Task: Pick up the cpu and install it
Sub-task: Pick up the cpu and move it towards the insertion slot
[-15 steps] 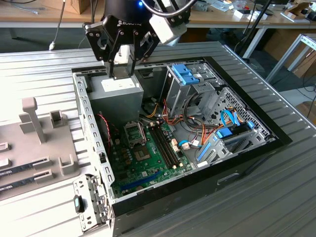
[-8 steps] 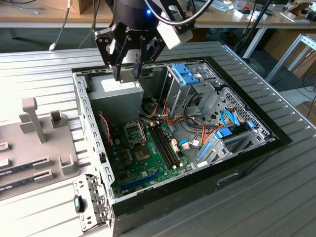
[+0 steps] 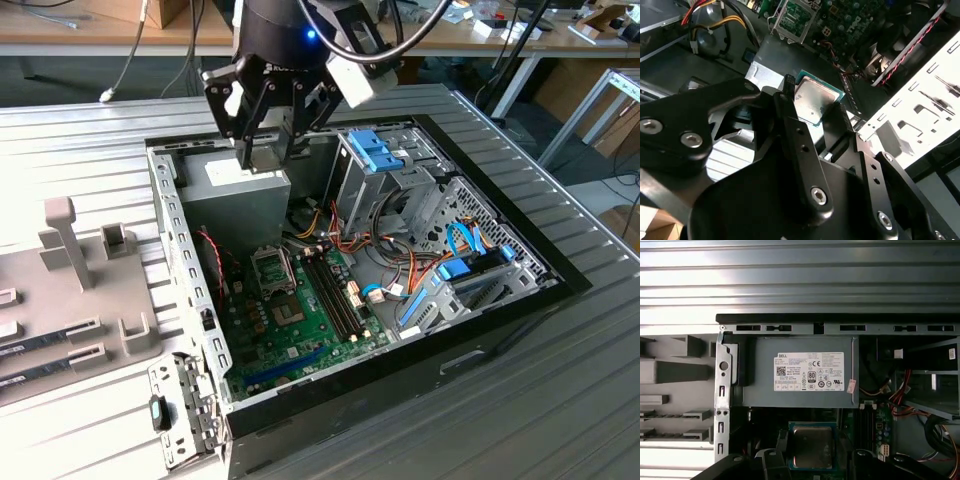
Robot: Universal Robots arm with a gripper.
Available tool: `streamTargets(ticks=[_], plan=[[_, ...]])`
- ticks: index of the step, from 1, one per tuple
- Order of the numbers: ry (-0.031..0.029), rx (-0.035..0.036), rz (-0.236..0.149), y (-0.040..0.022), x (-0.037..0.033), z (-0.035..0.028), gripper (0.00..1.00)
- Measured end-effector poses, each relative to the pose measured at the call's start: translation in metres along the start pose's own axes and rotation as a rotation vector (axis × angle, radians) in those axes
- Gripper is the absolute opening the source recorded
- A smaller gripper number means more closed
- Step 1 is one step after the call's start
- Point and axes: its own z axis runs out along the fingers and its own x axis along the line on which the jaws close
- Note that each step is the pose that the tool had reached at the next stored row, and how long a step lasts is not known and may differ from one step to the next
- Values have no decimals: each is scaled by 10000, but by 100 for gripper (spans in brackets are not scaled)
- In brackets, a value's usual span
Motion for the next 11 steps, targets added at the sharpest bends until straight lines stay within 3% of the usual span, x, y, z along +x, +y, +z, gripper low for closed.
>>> streamTargets(ticks=[11], plan=[[0, 0, 0, -36, -109, 70, 47]])
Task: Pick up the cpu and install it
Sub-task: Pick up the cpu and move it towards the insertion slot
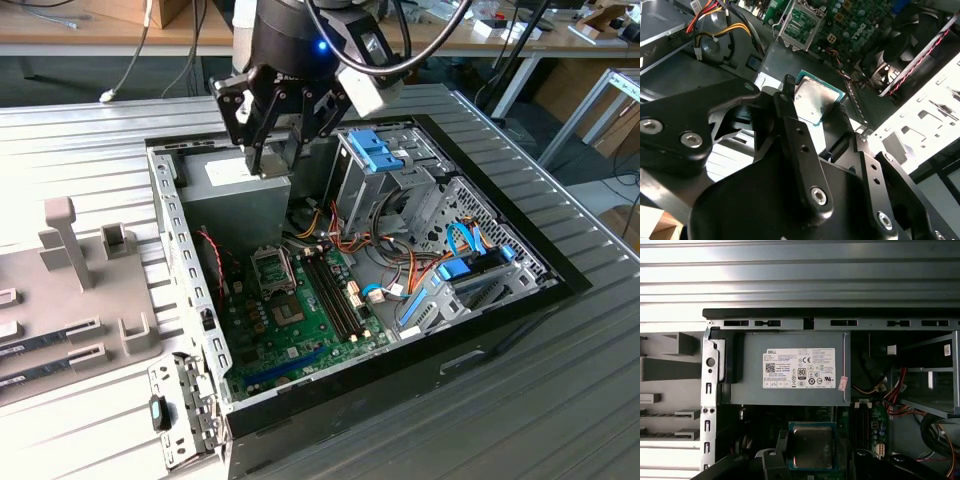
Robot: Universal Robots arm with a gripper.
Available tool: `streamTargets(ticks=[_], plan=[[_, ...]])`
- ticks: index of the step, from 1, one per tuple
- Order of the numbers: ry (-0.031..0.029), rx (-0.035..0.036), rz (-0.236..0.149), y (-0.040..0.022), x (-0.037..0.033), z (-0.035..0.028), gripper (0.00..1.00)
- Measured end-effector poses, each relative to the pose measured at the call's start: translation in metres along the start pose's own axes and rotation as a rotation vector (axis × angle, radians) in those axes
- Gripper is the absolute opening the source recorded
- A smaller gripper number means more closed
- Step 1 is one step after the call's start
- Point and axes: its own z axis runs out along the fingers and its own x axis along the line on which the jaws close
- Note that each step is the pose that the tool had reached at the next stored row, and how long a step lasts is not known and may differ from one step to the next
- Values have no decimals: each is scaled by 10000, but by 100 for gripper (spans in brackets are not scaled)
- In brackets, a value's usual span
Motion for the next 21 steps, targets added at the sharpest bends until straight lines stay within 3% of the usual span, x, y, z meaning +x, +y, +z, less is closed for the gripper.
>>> streamTargets(ticks=[21], plan=[[0, 2, 0, -27, -197, 111, 47]])
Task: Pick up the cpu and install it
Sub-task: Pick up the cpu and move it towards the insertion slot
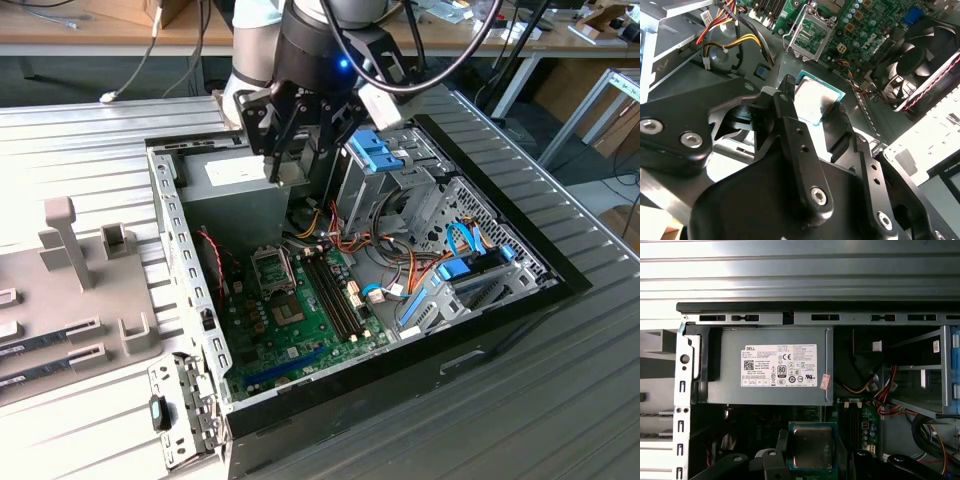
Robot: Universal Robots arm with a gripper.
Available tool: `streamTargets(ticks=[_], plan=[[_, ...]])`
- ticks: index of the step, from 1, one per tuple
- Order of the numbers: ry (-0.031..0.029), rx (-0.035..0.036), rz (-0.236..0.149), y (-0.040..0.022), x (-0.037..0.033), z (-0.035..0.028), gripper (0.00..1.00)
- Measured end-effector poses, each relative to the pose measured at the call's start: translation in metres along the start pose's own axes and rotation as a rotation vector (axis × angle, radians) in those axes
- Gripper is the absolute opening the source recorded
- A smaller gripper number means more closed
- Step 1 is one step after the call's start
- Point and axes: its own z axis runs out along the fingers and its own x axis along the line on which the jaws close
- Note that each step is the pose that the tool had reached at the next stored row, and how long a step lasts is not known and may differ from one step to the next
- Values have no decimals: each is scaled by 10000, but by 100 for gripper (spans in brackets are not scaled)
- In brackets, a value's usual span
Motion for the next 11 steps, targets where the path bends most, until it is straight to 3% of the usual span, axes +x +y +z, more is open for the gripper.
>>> streamTargets(ticks=[11], plan=[[0, 0, 0, -11, -84, 47, 47]])
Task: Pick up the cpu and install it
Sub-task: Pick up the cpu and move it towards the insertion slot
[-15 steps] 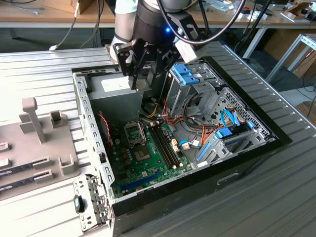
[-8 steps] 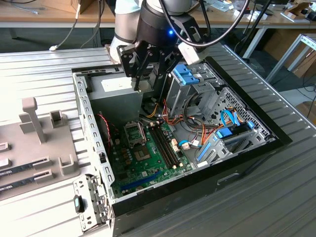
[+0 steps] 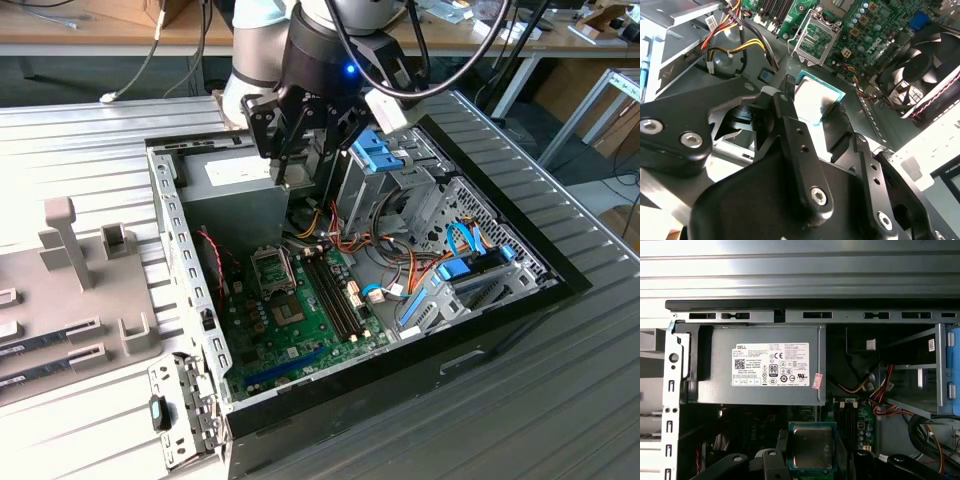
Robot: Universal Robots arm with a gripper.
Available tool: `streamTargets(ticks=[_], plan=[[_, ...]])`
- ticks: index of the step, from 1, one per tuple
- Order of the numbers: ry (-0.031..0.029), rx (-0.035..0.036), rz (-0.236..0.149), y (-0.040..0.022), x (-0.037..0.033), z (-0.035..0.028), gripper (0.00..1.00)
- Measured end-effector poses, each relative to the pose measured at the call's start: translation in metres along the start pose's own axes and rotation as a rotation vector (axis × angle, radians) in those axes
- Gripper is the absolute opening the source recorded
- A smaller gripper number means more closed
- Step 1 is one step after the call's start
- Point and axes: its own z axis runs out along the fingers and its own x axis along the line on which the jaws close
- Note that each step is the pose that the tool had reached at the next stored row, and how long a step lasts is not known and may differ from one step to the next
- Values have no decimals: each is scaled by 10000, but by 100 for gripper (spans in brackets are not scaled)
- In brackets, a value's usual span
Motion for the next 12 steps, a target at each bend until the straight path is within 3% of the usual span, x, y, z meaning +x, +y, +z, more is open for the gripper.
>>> streamTargets(ticks=[12], plan=[[-1, -1, 0, -17, -97, 69, 47]])
